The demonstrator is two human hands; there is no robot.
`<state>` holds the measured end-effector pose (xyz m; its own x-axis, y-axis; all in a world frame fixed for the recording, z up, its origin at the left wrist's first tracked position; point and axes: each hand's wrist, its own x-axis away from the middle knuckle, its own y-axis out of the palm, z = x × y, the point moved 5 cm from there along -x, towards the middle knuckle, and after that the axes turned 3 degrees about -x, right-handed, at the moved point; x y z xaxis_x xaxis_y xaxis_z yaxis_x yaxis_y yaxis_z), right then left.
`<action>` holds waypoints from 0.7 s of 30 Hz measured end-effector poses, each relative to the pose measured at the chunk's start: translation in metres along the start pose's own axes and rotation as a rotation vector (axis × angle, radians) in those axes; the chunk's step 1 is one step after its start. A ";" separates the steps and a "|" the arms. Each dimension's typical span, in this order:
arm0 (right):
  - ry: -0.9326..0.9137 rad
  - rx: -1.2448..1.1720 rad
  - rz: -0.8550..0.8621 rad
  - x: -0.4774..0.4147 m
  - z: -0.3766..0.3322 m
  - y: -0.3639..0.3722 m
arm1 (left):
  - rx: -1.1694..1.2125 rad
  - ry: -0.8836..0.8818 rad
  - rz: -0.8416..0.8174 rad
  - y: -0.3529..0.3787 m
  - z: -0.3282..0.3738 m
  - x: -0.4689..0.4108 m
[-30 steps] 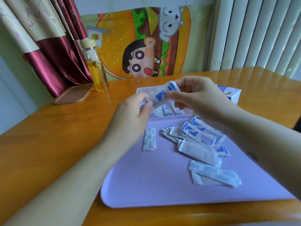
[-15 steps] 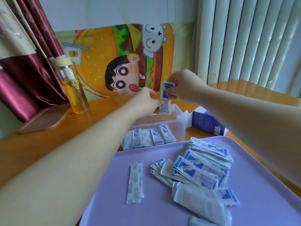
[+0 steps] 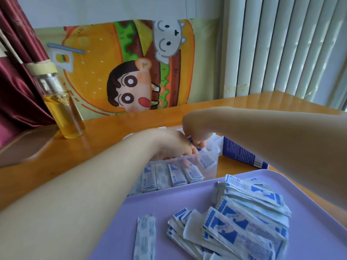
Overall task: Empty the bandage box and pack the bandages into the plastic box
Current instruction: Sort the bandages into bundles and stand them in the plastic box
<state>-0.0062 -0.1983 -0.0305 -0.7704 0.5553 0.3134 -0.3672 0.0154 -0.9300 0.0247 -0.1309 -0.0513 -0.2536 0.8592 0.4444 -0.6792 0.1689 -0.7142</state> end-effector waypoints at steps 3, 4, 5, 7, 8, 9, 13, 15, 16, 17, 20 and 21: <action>-0.057 0.116 -0.026 0.001 -0.008 0.006 | -0.064 -0.002 -0.058 0.004 0.001 -0.001; -0.079 0.159 -0.010 0.002 -0.011 0.007 | -0.063 -0.009 -0.063 0.005 0.001 0.001; -0.112 0.196 0.012 0.002 -0.014 0.008 | -0.063 -0.013 -0.058 0.006 0.002 0.002; -0.133 0.232 0.054 0.007 -0.019 0.007 | -0.080 -0.011 -0.051 0.006 0.000 0.002; -0.117 0.226 0.056 0.008 -0.018 0.007 | -0.088 -0.007 -0.049 0.005 0.000 0.002; -0.113 0.195 0.053 0.007 -0.017 0.008 | -0.086 -0.003 -0.049 0.005 0.000 0.003; -0.132 -0.011 0.117 0.014 -0.006 -0.008 | -0.024 -0.007 -0.020 -0.005 -0.007 0.003; -0.176 -0.044 0.192 0.019 -0.003 -0.023 | 0.023 -0.046 0.050 -0.017 -0.017 0.003; -0.197 -0.011 0.214 0.020 -0.002 -0.028 | 0.052 -0.057 0.067 -0.022 -0.022 0.004; -0.198 -0.003 0.231 0.020 -0.003 -0.032 | 0.097 -0.059 0.074 -0.026 -0.026 0.005; -0.181 -0.105 0.192 0.011 -0.010 -0.029 | 0.326 0.009 0.028 -0.029 -0.032 0.011; -0.173 -0.181 0.166 0.006 -0.010 -0.028 | 0.364 0.032 0.027 -0.029 -0.032 0.013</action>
<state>0.0044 -0.1870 -0.0045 -0.8954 0.4126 0.1677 -0.1419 0.0926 -0.9855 0.0629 -0.1094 -0.0427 -0.2571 0.8767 0.4066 -0.8744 -0.0320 -0.4841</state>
